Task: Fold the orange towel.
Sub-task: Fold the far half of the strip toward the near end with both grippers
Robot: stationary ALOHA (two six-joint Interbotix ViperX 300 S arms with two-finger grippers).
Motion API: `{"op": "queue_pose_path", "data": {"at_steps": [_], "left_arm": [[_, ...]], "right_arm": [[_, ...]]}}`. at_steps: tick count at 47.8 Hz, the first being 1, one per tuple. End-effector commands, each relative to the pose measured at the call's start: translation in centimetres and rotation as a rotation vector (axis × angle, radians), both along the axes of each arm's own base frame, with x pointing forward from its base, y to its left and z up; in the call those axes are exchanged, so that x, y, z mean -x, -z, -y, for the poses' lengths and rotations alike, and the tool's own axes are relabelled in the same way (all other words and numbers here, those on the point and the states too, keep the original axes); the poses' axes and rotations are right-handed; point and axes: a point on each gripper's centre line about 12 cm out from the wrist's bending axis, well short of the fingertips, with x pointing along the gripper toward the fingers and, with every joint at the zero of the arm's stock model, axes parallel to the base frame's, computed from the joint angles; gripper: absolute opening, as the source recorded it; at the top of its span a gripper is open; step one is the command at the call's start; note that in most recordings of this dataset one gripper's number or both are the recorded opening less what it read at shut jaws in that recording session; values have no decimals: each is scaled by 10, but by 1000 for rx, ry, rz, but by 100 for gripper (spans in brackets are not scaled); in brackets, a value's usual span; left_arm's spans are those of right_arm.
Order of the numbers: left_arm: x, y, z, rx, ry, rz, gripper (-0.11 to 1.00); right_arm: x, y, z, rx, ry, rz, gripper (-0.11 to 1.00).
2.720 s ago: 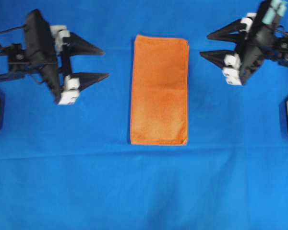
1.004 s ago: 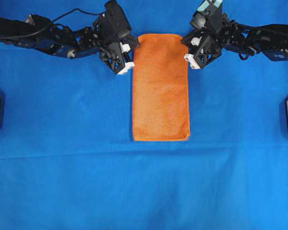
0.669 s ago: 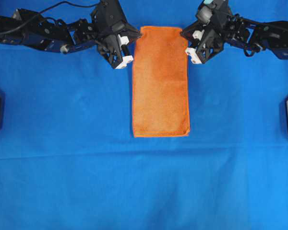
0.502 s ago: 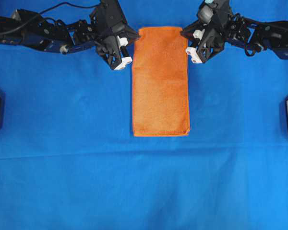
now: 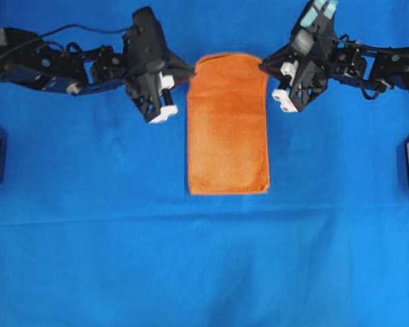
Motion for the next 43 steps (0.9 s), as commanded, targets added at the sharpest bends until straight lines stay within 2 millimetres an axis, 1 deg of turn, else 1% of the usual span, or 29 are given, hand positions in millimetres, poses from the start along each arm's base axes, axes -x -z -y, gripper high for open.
{"op": "queue_pose_path", "data": {"at_steps": [1, 11, 18, 24, 27, 32, 36, 43], "left_arm": [[0, -17, 17, -13, 44, 41, 1], [3, -14, 59, 2, 145, 32, 1], [2, -12, 84, 16, 203, 19, 1], [-2, -9, 100, 19, 247, 11, 1], [-4, -5, 104, 20, 257, 2, 1], [-4, 10, 107, 28, 263, -35, 1], [-5, 22, 112, 36, 273, -61, 1], [-4, 36, 119, 56, 278, -87, 1]], "right_arm": [[-2, -14, -15, 2, -32, 36, 3], [-3, -10, -54, -47, -114, 10, 3], [-4, -5, -79, -90, -165, -26, 3], [-3, 0, -94, -112, -197, -50, 3], [-4, 1, -99, -118, -207, -59, 3], [-4, 6, -103, -121, -221, -73, 3], [-5, 14, -107, -130, -227, -97, 3], [-7, 30, -116, -153, -236, -142, 3]]}}
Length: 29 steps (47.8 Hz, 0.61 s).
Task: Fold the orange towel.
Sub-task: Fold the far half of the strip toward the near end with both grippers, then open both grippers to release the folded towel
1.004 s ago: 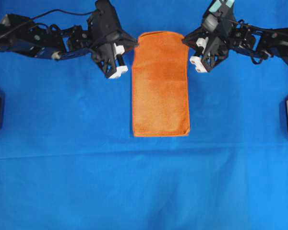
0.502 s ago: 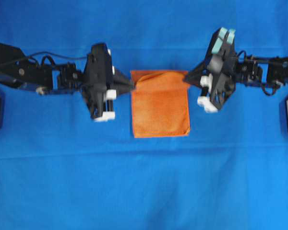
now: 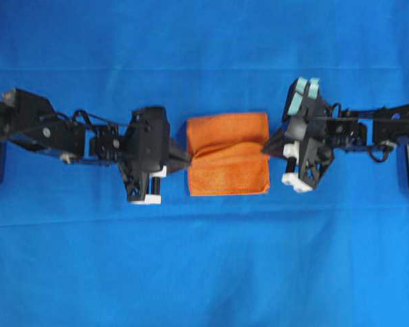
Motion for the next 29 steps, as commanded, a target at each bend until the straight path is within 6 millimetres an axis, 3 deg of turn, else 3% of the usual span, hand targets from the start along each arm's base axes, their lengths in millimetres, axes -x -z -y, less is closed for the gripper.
{"op": "queue_pose_path", "data": {"at_steps": [1, 22, 24, 29], "left_arm": [[-4, -3, 5, 6, 7, 21, 1], [-5, -1, 5, 22, -5, 21, 4], [-5, 0, 5, 22, -5, 20, 10], [-4, -1, 5, 23, -4, 20, 36]], "right_arm": [[-5, 3, -6, -10, -6, -1, 3], [-9, 4, -13, -27, -5, 13, 5], [-11, 4, -14, -27, -10, 16, 12], [-17, -1, -19, -26, -25, 40, 42]]}}
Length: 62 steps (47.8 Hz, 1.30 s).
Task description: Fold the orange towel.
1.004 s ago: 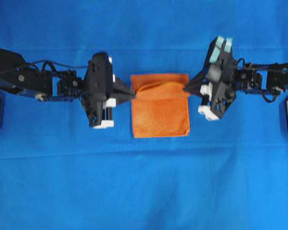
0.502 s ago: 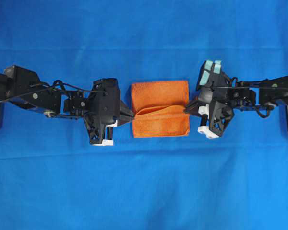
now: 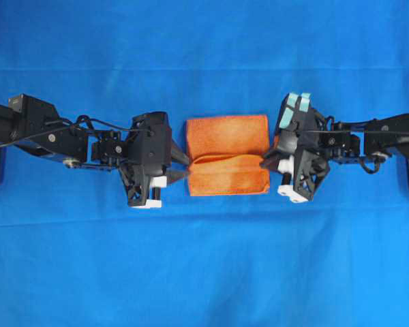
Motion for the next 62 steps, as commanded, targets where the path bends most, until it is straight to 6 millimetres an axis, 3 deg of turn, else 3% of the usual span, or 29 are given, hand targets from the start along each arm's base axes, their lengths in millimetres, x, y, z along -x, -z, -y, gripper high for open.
{"op": "queue_pose_path", "data": {"at_steps": [1, 5, 8, 16, 26, 41, 51, 62], "left_arm": [[-4, -11, 1, 1, 3, 37, 41], [-2, -16, 1, 1, 3, 38, 66], [-2, -23, 1, 0, 4, 48, 74], [8, -58, 1, 1, 9, 66, 68], [36, -108, 2, -1, 16, 118, 68], [106, -153, 0, 2, 14, 301, 68], [150, -167, -1, 4, 14, 414, 68], [186, -162, -2, 5, 14, 486, 68]], "right_arm": [[-11, -13, -6, 2, -17, 54, 48], [-15, -20, -11, 0, -32, 74, 67], [-16, -30, -14, -1, -44, 91, 66], [-9, -60, -18, -3, -68, 127, 62], [18, -110, -19, 33, -110, 224, 62], [80, -158, -5, 136, -110, 427, 62], [116, -170, 2, 216, -103, 496, 62], [144, -148, 6, 254, -84, 526, 62]]}}
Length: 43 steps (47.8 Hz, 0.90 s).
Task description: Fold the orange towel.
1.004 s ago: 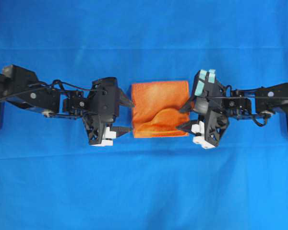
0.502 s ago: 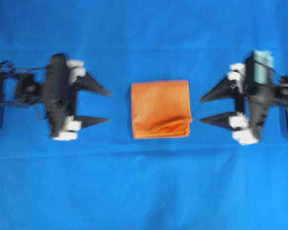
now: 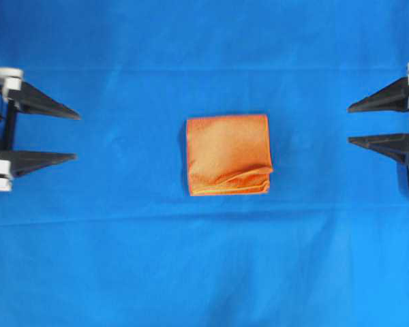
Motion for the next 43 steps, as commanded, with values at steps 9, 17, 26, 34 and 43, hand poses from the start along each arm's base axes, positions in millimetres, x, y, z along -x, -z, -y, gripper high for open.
{"op": "queue_pose_path", "data": {"at_steps": [9, 17, 26, 34, 43], "left_arm": [[24, 13, 0, 10, 1, 43, 68], [32, 24, 0, 10, 1, 40, 68], [35, 26, 0, 12, 1, 49, 68], [35, 26, 0, 12, 1, 49, 68], [35, 26, 0, 12, 1, 49, 68]], "right_arm": [[18, 21, 1, 11, 11, 62, 62], [19, 35, 2, 2, 14, 71, 62], [18, 37, 3, 0, 20, 70, 62], [18, 37, 3, -3, 21, 72, 62], [18, 37, 3, -3, 21, 70, 62]]}}
